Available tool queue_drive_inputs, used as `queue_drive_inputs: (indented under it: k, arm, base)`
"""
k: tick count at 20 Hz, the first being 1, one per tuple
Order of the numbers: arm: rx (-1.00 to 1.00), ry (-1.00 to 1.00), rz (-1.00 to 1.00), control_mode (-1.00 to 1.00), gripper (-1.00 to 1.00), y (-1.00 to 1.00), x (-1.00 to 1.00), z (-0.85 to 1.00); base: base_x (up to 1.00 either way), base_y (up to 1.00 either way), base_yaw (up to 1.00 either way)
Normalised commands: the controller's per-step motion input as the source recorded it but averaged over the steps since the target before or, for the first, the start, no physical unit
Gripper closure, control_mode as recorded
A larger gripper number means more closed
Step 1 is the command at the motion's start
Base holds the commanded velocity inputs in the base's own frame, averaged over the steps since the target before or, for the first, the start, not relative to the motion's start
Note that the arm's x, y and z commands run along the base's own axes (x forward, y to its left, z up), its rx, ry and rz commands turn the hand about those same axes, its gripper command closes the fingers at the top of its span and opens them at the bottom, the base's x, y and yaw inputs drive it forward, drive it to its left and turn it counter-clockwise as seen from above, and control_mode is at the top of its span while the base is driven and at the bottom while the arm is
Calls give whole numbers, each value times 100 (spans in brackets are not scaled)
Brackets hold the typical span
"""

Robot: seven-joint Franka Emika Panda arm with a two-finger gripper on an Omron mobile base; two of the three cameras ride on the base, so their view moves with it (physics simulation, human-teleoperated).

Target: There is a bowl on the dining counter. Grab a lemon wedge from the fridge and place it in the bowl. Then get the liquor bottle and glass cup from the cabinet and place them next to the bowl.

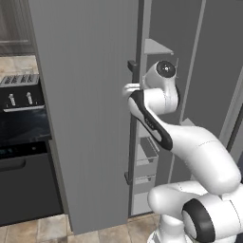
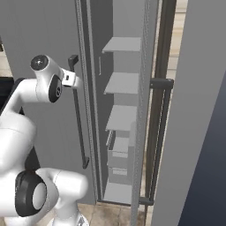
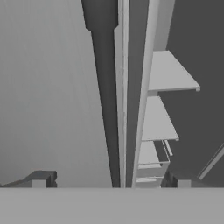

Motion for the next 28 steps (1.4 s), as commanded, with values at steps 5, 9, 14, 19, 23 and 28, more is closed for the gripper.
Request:
queue_drive_inputs:
  k: [5, 9, 14, 19, 23, 28]
  arm:
    - [0, 0, -4, -100, -100, 0, 46, 0]
    - [0, 0, -1, -100, -100, 0, 45, -1]
    - [0, 0, 0, -100, -100, 0, 43, -9]
    - [0, 0, 0, -100, -100, 0, 39, -15]
    - [0, 0, 0, -100, -100, 0, 40, -20]
    - [0, 0, 0, -100, -100, 0, 37, -21]
  base:
    - [0, 0, 0]
    - [0, 0, 0]
    - [0, 0, 0]
    - [0, 0, 0]
    - [0, 0, 0]
    - [0, 0, 0]
